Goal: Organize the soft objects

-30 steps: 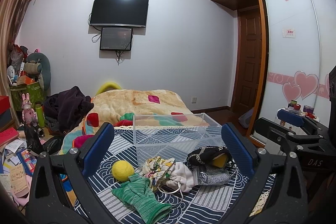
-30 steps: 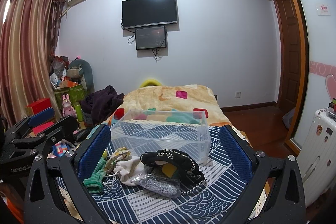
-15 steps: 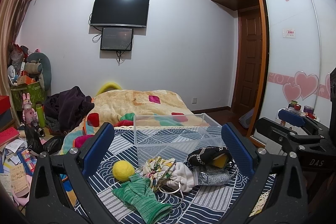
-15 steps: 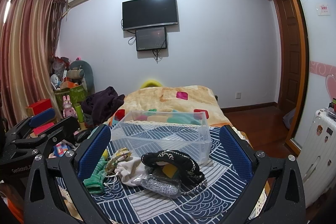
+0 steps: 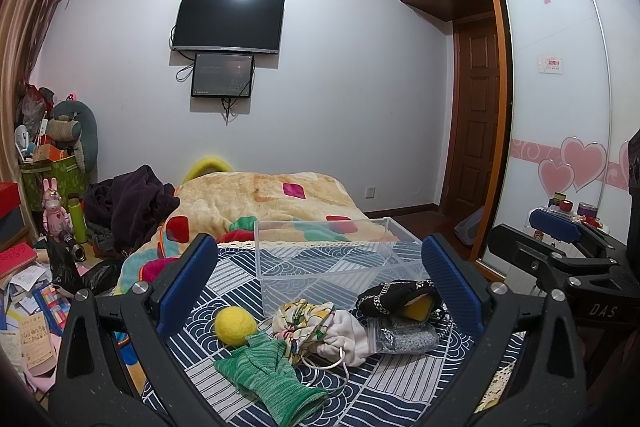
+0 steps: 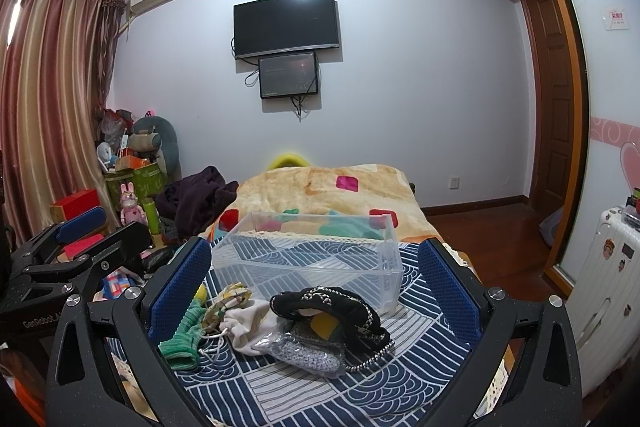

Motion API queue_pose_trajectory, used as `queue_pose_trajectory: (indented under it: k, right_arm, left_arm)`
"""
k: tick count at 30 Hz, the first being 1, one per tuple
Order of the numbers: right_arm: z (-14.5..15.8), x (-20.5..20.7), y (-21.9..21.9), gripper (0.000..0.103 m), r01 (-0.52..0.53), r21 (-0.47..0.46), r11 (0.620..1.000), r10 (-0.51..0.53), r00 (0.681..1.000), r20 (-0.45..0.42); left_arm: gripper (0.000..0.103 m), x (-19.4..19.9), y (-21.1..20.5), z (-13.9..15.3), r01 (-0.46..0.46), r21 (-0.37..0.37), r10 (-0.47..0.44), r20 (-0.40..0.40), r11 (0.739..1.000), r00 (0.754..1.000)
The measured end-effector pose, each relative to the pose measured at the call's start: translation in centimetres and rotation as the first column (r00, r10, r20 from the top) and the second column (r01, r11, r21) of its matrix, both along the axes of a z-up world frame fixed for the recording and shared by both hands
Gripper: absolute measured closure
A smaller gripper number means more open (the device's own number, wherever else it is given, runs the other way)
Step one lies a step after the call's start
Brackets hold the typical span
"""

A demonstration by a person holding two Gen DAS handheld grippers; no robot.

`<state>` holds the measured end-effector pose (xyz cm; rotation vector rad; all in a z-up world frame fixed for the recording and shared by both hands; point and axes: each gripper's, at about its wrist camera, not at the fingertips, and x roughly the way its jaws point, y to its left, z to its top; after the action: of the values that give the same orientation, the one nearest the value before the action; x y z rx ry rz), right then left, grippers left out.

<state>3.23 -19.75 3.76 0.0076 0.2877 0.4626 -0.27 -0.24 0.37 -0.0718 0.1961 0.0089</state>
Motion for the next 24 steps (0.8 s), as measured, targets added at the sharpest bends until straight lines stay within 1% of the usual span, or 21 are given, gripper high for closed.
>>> queue_pose_trajectory:
  k: [7,12,15,17,20,22,24]
  right_arm:
    - [0.3,-0.1,0.0,0.000,-0.003,0.004,1.000,0.003,1.000,0.002]
    - [0.1,0.0,0.0,0.000,-0.001,0.004,1.000,0.001,1.000,-0.002]
    - [-0.4,0.7,0.1,0.000,0.002,-0.001,1.000,-0.002,1.000,-0.025]
    - [-1.1,1.4,0.0,0.000,0.001,-0.003,1.000,-0.002,0.999,-0.046]
    - [-2.1,2.3,-0.1,0.000,0.000,-0.011,1.000,-0.001,0.997,-0.075]
    - [-2.8,2.8,0.0,0.000,-0.009,-0.012,1.000,0.008,0.996,-0.094]
    - [-3.5,3.3,0.0,0.000,-0.024,-0.007,1.000,0.023,0.993,-0.115]
  left_arm:
    - [0.000,0.1,0.0,-0.1,-0.004,-0.001,0.004,-0.001,1.000,1.000]
    - [0.000,0.7,0.4,-0.7,-0.020,-0.005,0.020,-0.018,1.000,1.000]
    - [0.000,1.6,1.1,-1.5,-0.044,-0.001,0.044,-0.041,0.999,0.998]
    - [0.000,2.5,1.7,-2.4,-0.078,0.009,0.079,-0.068,0.997,0.995]
    - [0.000,3.8,3.0,-3.8,-0.088,-0.009,0.087,-0.116,0.996,0.989]
    - [0.003,4.4,3.9,-4.5,-0.094,-0.027,0.089,-0.140,0.995,0.986]
    - [0.016,5.2,4.7,-5.3,-0.106,-0.039,0.098,-0.171,0.994,0.980]
